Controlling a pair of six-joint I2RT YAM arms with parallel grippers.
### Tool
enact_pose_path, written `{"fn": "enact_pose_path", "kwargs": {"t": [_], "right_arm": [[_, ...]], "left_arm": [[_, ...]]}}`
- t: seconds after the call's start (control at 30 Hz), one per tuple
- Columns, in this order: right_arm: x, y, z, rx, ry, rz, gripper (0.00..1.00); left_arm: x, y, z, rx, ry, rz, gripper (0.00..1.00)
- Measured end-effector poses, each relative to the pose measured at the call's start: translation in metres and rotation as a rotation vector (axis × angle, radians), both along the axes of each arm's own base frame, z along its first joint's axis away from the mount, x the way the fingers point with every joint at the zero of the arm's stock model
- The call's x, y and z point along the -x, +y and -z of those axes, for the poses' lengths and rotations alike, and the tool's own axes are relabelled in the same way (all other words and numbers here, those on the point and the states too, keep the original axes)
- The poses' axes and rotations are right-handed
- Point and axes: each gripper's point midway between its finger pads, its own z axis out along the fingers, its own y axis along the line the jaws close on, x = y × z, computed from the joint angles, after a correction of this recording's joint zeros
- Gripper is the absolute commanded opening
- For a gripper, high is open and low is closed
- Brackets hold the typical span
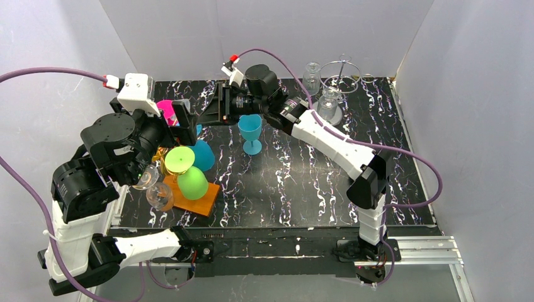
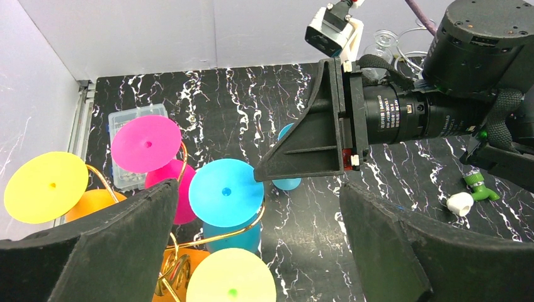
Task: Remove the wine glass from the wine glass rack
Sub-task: Pick up the wine glass from the wine rack.
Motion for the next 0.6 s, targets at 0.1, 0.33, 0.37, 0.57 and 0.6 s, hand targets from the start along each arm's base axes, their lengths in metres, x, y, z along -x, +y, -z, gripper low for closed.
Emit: {"fn": "enact_pose_path", "kwargs": {"t": [0.1, 0.33, 0.37, 0.57, 0.6], "right_arm": [[0.0, 0.0, 0.0, 0.0, 0.0, 0.0, 0.46], [-0.003, 0.005, 0.007, 0.01, 0.005, -0.002, 0.47], [-0.004, 0.007, 0.01, 0.015, 0.008, -0.001, 0.47], [-0.009, 0.012, 0.026, 0.038, 0.03, -0.002, 0.39], [-0.009, 0.012, 0.025, 0.036, 0.029, -0.002, 0.38]], "left_arm": [[0.0, 0.0, 0.0, 0.002, 0.001, -0.001, 0.99], [0.001, 0.001, 0.002, 0.004, 0.003, -0.001, 0.99], [0.001, 0.001, 0.002, 0.003, 0.003, -0.002, 0.99], [0.002, 0.003, 0.001, 0.008, -0.001, -0.003, 0.99], [0.002, 0.003, 0.001, 0.008, -0.002, -0.005, 0.99]]}}
